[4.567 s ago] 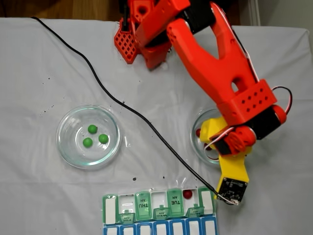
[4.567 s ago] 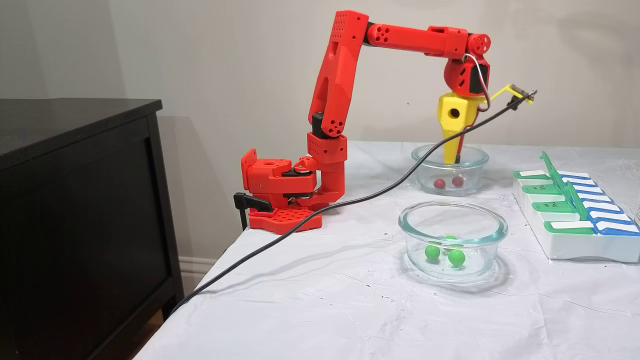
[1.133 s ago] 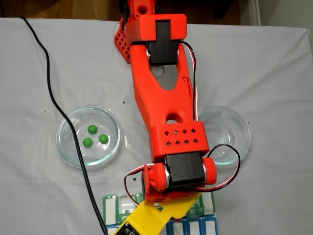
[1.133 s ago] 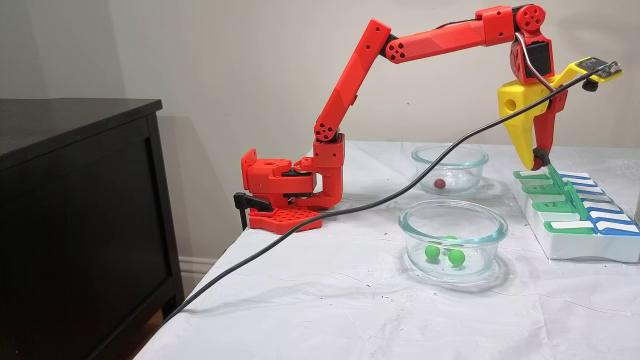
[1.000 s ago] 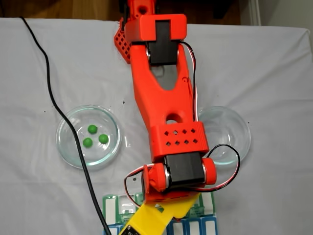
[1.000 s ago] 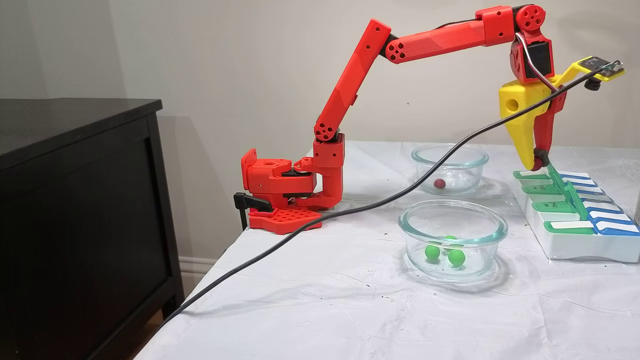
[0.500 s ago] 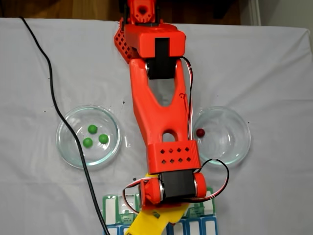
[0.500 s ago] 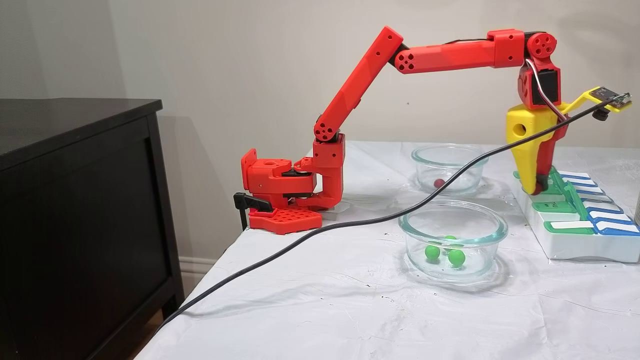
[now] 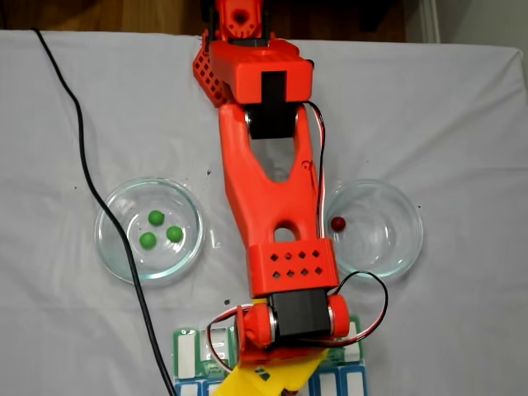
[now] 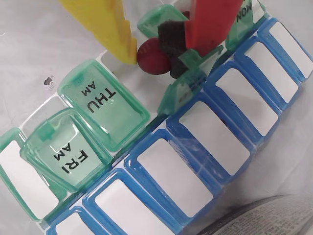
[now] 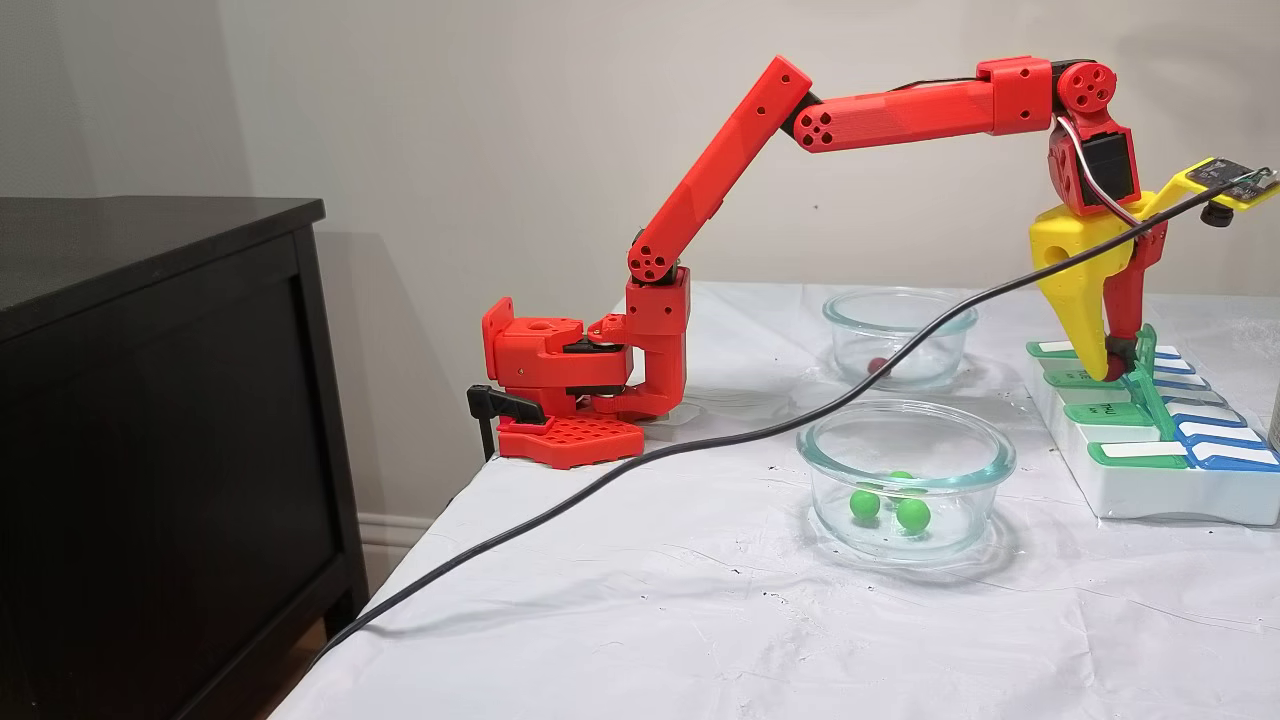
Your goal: Sort medicines into box.
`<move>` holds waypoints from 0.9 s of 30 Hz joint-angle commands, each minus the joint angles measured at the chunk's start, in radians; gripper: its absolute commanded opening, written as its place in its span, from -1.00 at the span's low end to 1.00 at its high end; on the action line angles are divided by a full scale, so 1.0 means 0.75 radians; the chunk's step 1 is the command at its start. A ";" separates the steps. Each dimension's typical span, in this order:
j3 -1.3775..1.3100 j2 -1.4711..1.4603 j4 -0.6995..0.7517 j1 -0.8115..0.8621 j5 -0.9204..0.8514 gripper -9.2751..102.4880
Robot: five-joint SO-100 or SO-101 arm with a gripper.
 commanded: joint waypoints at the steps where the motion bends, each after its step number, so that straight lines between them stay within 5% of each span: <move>1: -0.205 0.029 0.039 0.006 -0.061 -0.44; 10: -0.186 0.125 0.151 -0.039 0.008 -0.43; 21: 0.282 0.634 0.168 -0.295 0.344 -0.84; 27: 0.444 0.763 0.237 -0.466 0.446 -0.84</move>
